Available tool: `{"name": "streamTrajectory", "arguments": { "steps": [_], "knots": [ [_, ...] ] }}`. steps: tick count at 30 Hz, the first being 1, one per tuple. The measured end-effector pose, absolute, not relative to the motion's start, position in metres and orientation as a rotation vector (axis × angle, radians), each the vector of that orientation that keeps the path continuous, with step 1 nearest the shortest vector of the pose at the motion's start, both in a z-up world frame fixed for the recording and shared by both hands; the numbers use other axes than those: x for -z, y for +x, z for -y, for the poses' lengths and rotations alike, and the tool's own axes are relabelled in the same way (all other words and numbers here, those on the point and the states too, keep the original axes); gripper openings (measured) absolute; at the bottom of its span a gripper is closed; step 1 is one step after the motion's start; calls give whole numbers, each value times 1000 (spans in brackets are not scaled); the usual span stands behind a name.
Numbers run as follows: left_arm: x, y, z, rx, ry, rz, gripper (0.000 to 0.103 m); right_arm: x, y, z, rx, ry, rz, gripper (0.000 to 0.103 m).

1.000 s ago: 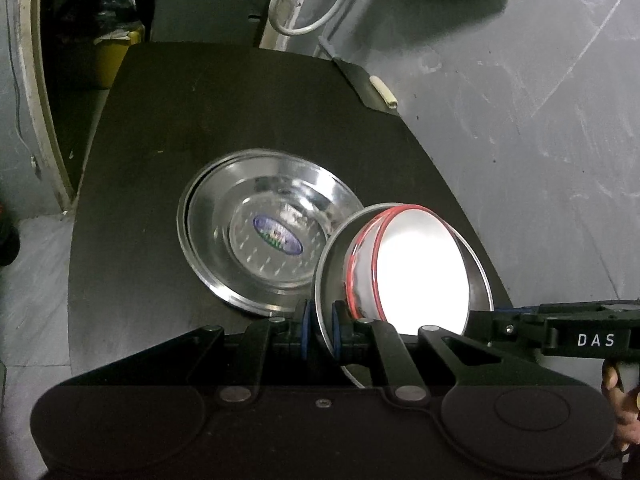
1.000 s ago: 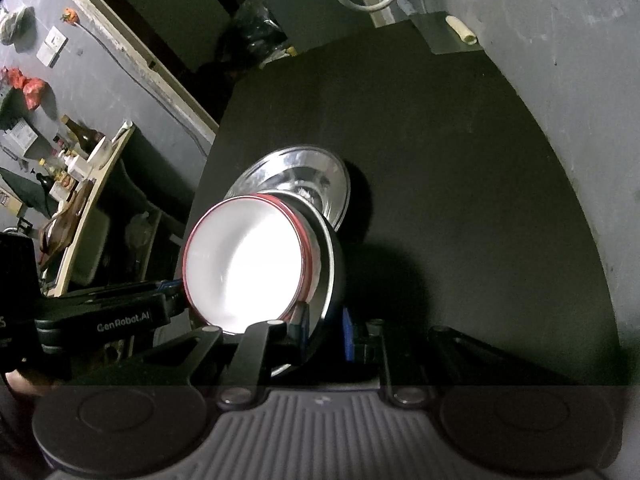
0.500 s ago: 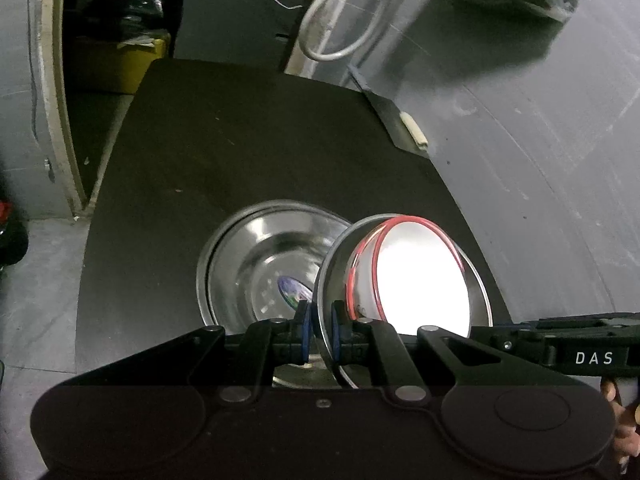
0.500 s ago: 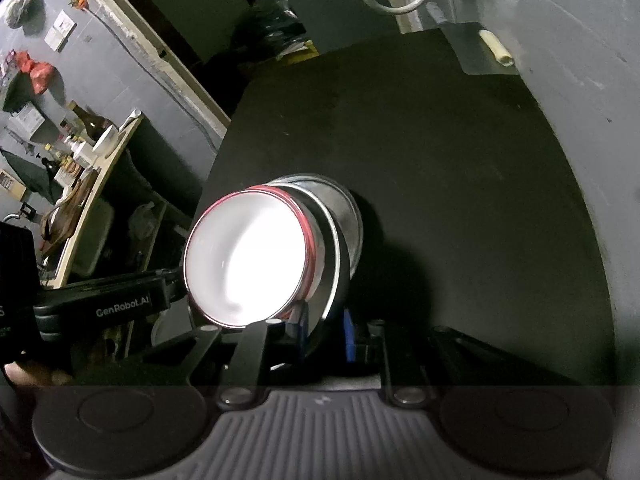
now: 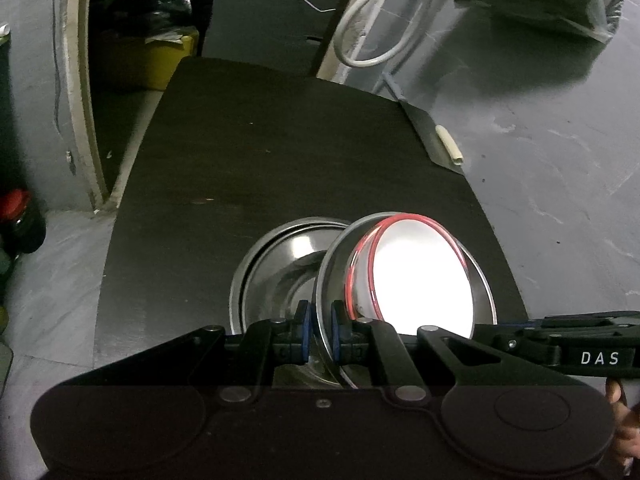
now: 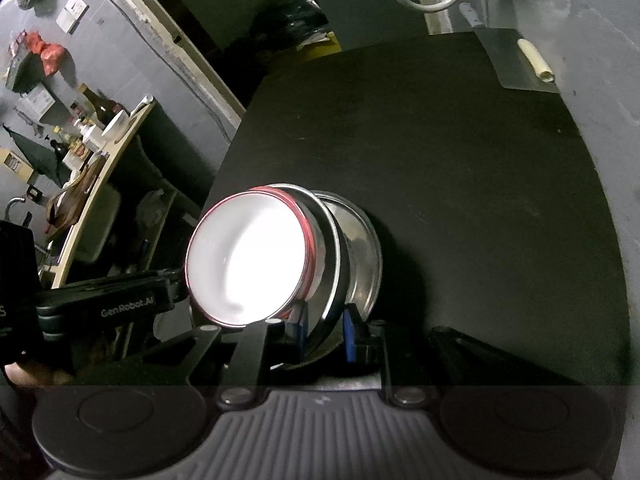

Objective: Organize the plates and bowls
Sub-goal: 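Lift the nested bowls with both grippers and carry them over the steel plates, then lower the nested bowls onto the steel plate stack with both grippers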

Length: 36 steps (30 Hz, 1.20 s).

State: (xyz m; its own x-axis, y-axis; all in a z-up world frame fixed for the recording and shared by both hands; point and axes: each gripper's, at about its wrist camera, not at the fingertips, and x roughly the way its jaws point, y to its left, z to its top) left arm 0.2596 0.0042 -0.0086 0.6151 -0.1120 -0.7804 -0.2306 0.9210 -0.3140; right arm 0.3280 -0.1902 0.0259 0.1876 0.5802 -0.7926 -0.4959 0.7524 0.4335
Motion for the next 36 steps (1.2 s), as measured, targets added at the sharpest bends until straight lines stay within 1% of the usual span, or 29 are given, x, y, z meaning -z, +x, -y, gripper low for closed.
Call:
{"name": "streamTrajectory", "arguments": {
  "steps": [36],
  "knots": [
    [20,266,-12,-163,-450,-934,8,-20,336,170,-799,62,-1184,21]
  ]
}}
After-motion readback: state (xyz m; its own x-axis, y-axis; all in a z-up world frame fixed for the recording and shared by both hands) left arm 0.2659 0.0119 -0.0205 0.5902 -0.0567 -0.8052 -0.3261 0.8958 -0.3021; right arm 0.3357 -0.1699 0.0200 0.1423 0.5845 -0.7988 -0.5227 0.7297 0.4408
